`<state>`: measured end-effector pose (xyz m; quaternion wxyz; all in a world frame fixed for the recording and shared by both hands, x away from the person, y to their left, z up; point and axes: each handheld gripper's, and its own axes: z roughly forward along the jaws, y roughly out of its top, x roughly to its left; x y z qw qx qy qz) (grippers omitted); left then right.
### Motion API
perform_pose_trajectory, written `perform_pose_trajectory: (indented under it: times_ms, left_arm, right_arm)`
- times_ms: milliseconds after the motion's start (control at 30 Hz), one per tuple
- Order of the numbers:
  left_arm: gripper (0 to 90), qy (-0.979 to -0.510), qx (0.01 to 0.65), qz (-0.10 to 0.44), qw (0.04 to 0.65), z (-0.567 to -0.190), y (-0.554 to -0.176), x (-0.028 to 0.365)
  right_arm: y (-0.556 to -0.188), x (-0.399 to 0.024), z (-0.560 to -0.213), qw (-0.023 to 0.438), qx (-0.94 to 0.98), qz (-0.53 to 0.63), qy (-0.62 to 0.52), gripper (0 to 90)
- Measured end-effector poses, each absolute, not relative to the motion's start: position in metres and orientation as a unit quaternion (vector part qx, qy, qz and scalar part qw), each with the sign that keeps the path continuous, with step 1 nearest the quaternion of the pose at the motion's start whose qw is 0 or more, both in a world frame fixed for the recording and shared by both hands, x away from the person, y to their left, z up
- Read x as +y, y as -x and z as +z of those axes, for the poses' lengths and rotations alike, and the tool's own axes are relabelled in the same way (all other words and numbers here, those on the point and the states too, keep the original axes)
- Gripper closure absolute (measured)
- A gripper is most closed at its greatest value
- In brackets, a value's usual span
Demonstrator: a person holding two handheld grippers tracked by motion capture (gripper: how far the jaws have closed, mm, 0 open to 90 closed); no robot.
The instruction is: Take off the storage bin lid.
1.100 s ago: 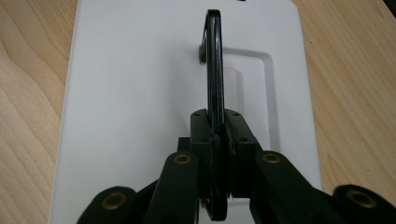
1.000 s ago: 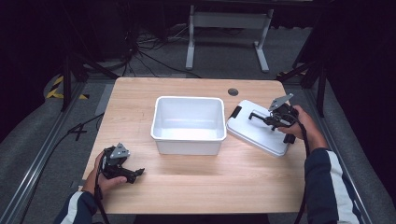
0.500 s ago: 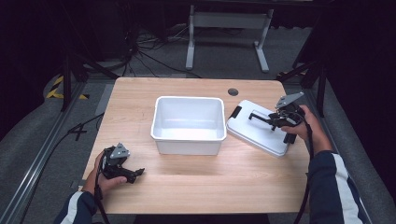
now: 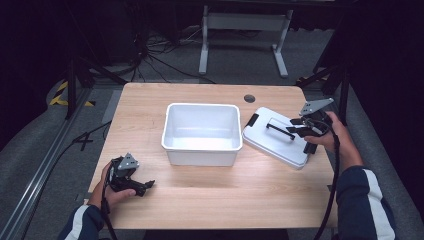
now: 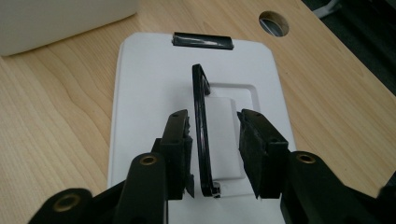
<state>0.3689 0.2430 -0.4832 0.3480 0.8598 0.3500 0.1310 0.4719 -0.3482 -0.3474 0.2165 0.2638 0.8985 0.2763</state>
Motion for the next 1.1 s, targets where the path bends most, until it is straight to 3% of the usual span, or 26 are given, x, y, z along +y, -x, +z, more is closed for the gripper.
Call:
perform_pose_trajectory:
  times_ms: [700,1100]
  left_arm:
    - [0.4,-0.86,0.35,0.131,0.347,-0.483,-0.369,0.243]
    - [0.5,-0.86,0.349,0.133,0.348,-0.483,-0.368,0.243]
  right_arm:
    - [-0.433,-0.33,-0.333,0.227,0.891,0.303,-0.251,54.5]
    - [-0.399,-0.34,-0.351,0.234,0.888,0.308,-0.248,49.2]
